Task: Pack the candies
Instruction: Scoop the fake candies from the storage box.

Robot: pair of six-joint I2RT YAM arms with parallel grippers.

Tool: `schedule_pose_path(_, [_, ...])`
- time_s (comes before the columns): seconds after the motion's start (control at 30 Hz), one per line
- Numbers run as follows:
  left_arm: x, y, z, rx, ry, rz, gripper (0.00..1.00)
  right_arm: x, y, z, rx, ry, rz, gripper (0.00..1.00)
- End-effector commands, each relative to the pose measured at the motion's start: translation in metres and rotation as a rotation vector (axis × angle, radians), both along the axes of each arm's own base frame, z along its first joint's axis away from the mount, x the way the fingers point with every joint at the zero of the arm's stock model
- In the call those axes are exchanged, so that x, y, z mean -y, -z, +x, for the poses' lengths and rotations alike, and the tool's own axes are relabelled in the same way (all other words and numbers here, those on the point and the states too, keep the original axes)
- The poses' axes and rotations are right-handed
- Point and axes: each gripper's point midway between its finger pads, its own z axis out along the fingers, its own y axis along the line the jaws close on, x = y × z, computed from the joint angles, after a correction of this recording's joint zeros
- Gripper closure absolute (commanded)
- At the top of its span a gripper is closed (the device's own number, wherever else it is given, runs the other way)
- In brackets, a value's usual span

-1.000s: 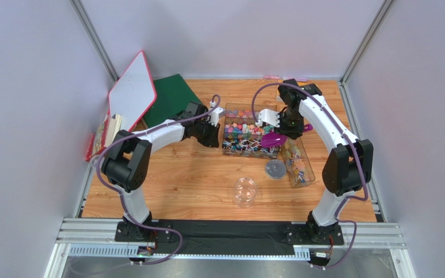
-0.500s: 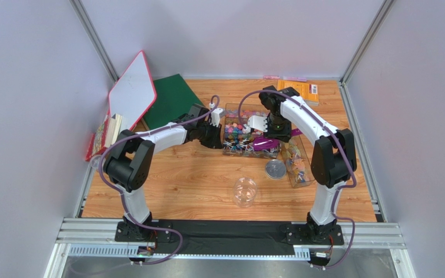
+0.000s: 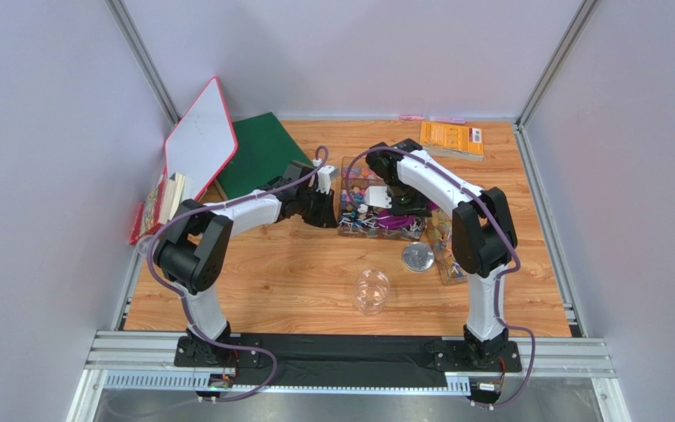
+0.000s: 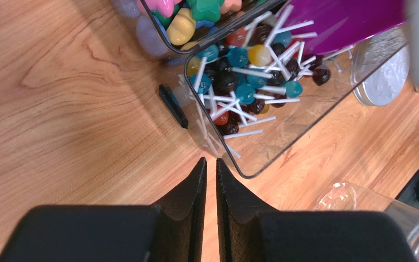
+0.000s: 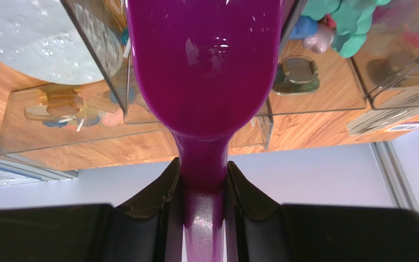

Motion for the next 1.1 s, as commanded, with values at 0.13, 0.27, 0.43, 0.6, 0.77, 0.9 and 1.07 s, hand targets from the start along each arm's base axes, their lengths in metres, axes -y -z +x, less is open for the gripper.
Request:
schedule_pose_path(0.13, [0.024,-0.050,-0.002,0.094,0.043,-0.142,0.82,0.011,-0.024,-0.037,-0.134,0.033,-0.214,1.00])
schedule_pose_path(0.27, [0.022,-0.052,-0.004,0.096,0.040,-0.145,0.82,-0.003,-0.019,-0.028,-0.104,0.051,-0.202,1.00])
schedule_pose_path(0.43, [0.016,-0.054,-0.006,0.110,0.034,-0.135,0.82,-0.024,-0.009,-0.024,-0.099,0.054,-0.181,1.00])
schedule_pose_path(0.6, [0.008,-0.054,-0.003,0.123,0.021,-0.118,0.82,-0.039,0.005,-0.027,-0.125,0.086,-0.140,1.00])
schedule_pose_path(0.77, [-0.003,-0.057,-0.003,0.126,0.014,-0.093,0.82,-0.051,0.016,-0.034,-0.173,0.127,-0.073,1.00])
schedule_pose_path(0.9, [-0.019,-0.064,-0.005,0.146,0.018,-0.058,0.82,-0.062,0.026,-0.038,-0.212,0.150,-0.023,1.00])
schedule_pose_path(1.07, [-0.038,-0.064,-0.011,0.157,0.018,-0.005,0.82,-0.071,0.035,-0.043,-0.260,0.169,0.018,1.00])
